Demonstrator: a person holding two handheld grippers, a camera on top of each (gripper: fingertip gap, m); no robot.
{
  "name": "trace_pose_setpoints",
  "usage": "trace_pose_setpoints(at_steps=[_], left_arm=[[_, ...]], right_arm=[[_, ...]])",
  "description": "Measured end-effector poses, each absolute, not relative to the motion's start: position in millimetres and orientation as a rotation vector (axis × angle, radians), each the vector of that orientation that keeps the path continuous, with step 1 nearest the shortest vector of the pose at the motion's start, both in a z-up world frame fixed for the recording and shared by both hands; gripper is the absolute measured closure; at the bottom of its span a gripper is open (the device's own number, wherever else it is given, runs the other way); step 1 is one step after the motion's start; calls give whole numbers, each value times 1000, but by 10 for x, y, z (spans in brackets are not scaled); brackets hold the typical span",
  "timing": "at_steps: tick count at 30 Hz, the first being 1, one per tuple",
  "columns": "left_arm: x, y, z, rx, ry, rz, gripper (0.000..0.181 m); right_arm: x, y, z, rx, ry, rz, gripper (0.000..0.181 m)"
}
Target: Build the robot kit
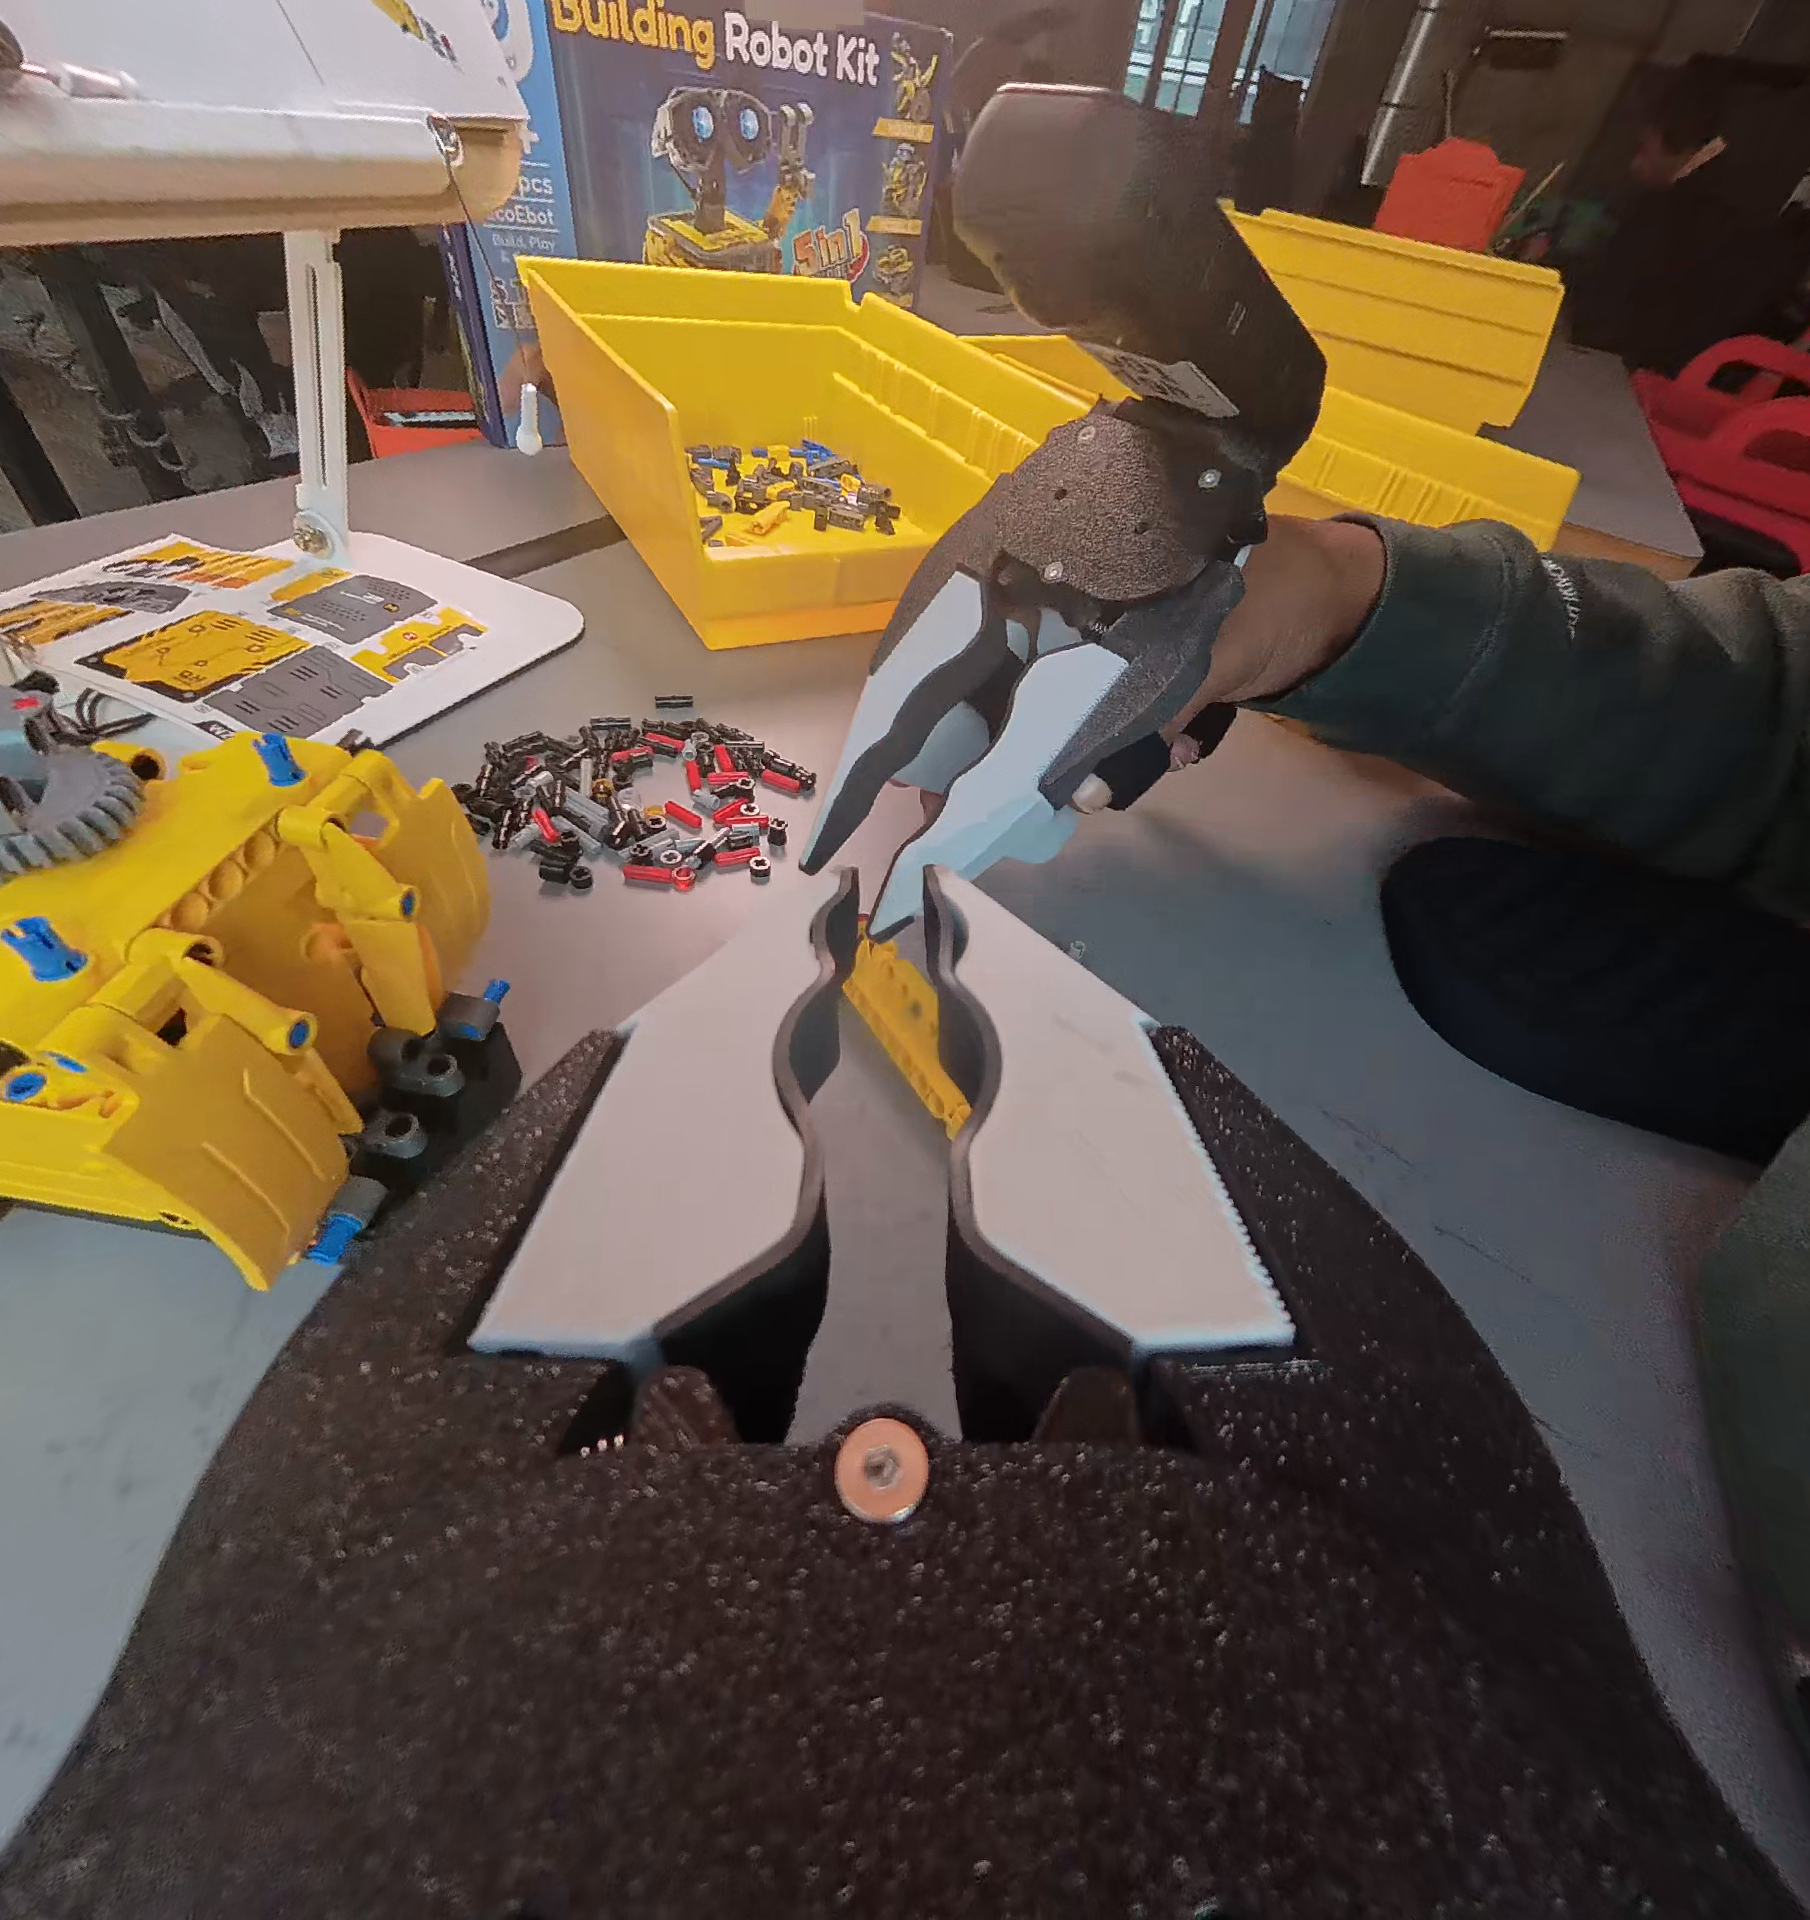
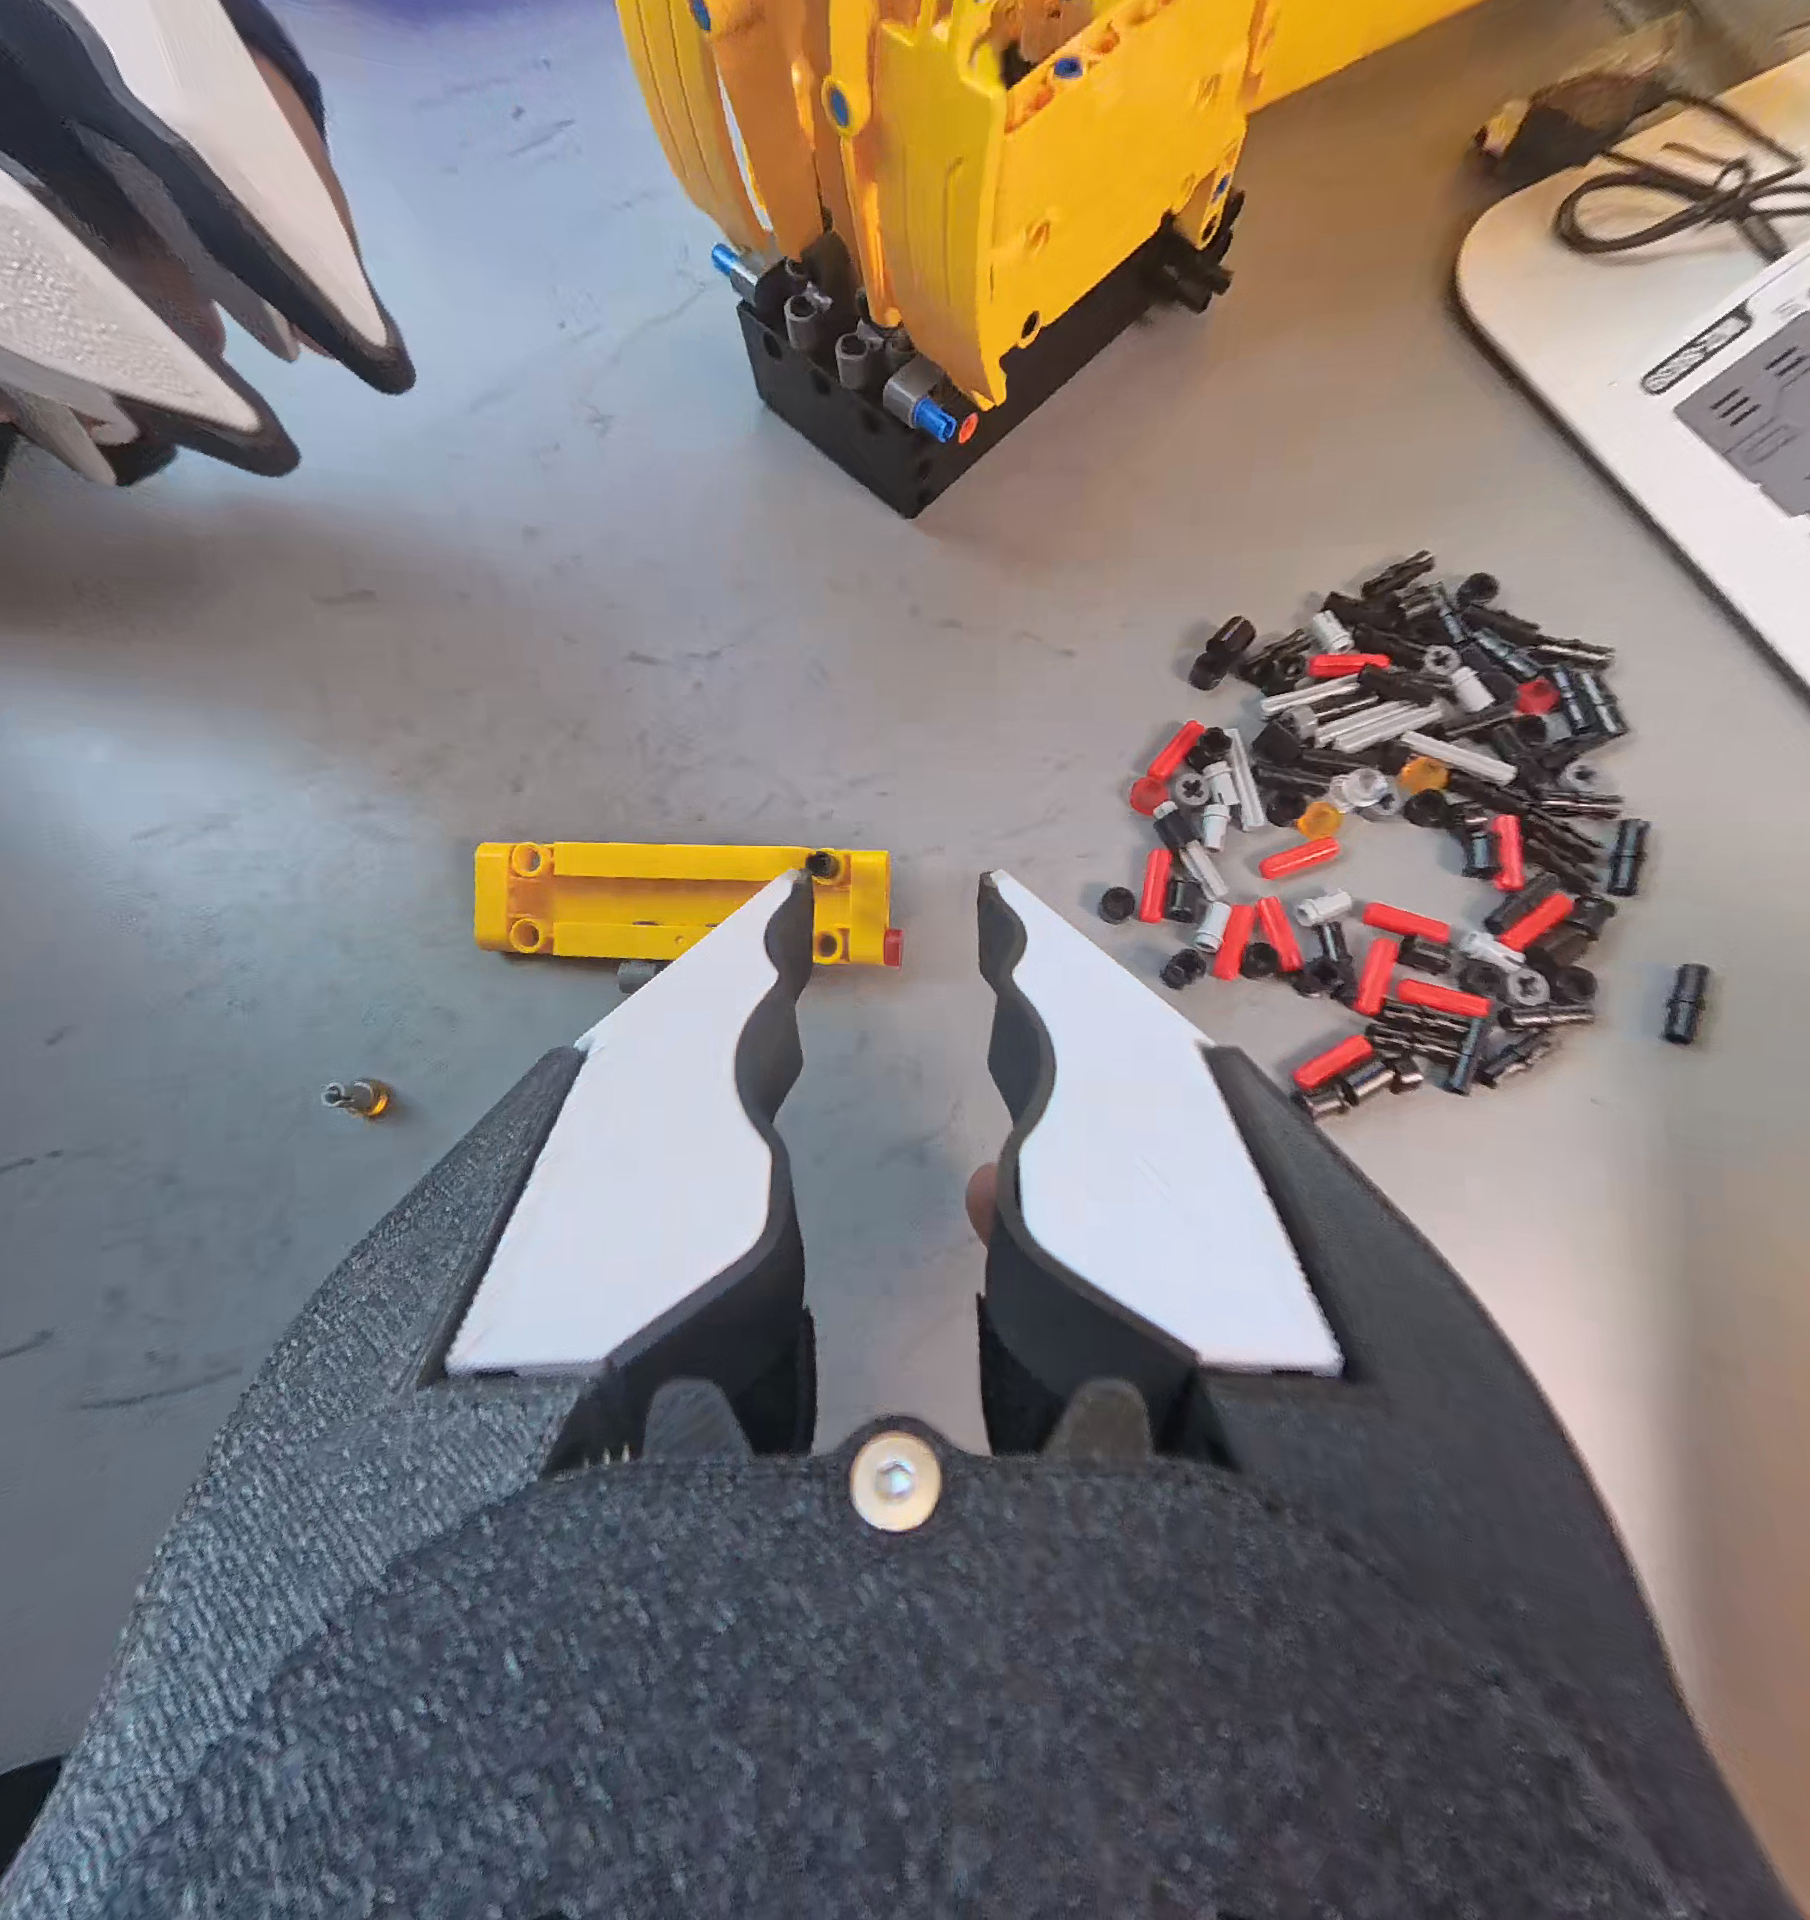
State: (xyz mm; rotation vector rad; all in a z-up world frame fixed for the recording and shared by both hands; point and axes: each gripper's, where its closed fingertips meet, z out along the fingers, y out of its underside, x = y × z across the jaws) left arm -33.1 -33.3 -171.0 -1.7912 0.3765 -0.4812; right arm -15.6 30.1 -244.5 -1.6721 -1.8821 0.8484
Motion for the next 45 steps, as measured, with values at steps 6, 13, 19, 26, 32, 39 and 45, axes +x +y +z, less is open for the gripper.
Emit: trace_pose_setpoints(at_steps=[6,13,19,26,32,39,45], left_arm=[[-396,-307,-1834,-1817,309,-518,166],[-388,-297,-1926,-1863,295,-574,157],[-266,-366,-2015,-1924,315,-688,145],[31,-500,-2032,-1913,518,-692,168],[-35,-444,-1934,-1818,578,-436,174],[-244,-335,-1827,-1730,595,-4,174],[-312,-303,-1779,-1642,714,413,175]], right_arm=[[-190,193,-2599,-1712,-2033,881,153],[-185,76,-2573,-1585,-2104,930,167],[-216,-187,-2165,-1104,-2084,973,172],[-190,-491,-1685,-576,-1976,713,172],[-179,-436,-1600,-745,-1914,876,171],[-211,-333,-1543,-1161,-1784,1170,152],[-306,-414,-1579,-1406,-1697,1291,145]])
